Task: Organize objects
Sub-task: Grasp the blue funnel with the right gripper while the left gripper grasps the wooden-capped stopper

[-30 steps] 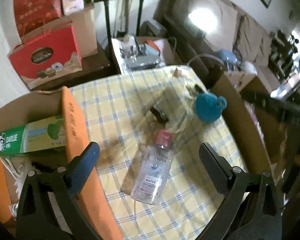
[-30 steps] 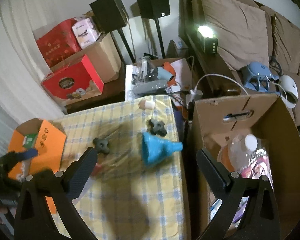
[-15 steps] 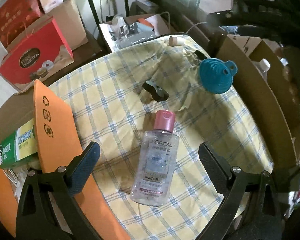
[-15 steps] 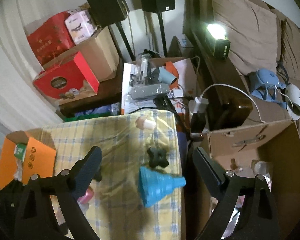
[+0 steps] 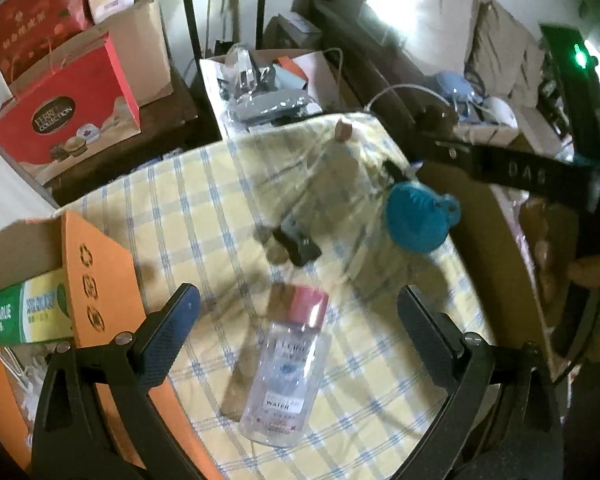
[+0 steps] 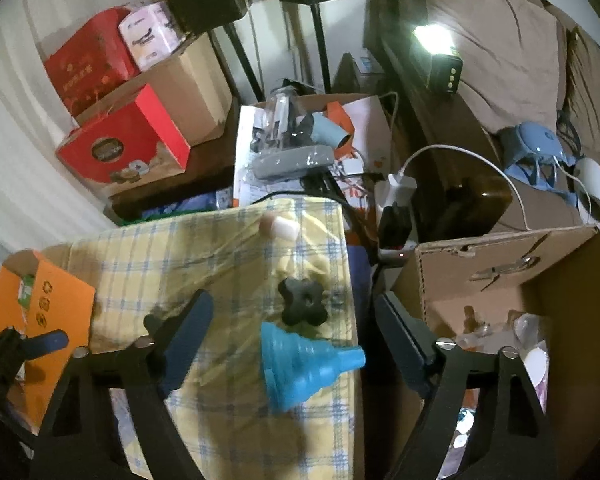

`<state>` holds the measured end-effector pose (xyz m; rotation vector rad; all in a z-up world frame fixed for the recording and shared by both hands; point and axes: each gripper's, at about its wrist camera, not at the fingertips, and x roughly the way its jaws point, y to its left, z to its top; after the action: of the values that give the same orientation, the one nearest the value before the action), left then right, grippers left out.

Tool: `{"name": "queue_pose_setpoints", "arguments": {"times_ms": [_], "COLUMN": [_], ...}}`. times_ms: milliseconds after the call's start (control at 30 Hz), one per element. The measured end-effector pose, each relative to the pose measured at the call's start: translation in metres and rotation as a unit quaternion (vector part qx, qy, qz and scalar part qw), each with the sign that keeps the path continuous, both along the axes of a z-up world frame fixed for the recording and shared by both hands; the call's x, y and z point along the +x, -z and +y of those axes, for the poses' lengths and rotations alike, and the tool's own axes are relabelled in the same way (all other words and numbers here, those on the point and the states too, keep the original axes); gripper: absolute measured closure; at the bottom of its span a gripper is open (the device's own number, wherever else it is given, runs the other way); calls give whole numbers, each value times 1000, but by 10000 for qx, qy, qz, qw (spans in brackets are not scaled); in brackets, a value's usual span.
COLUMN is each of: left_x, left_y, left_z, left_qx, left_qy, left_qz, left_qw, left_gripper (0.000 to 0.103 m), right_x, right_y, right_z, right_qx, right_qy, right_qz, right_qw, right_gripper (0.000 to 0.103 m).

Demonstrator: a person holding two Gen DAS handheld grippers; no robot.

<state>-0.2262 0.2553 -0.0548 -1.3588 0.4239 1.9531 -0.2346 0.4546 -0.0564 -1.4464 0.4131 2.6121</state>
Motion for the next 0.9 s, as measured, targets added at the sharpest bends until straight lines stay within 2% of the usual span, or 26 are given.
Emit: {"name": "queue_pose_setpoints", "arguments": {"times_ms": [267, 500, 733, 867, 900], "left_x": [-24, -49, -68, -75, -77], "left_y": [-12, -3, 11, 18, 20], "left_z": [22, 46, 81, 104, 110], "left_qx": [-170, -208, -292, -197, -173], "left_qy": [-147, -326, -439, -402, -434], "left_qz": [146, -32, -27, -30, -43], "left_qw": [9996, 9992, 9986, 9990, 9989], "left_gripper": [4, 4, 4, 4, 4], "right_x": [24, 42, 38, 34, 33], "right_y": [-3, 7, 26, 38, 40], "right_z": [-1, -14, -31, -35, -35], "right_qx": [-14, -21, 584, 625, 614], "right_qy": [-129, -471, -861, -817, -823], "right_qz": [3, -6, -117, -136, -145], "right_qw": [9999, 9989, 9945, 9946, 9946], "right_gripper": [26, 26, 26, 32, 37]}}
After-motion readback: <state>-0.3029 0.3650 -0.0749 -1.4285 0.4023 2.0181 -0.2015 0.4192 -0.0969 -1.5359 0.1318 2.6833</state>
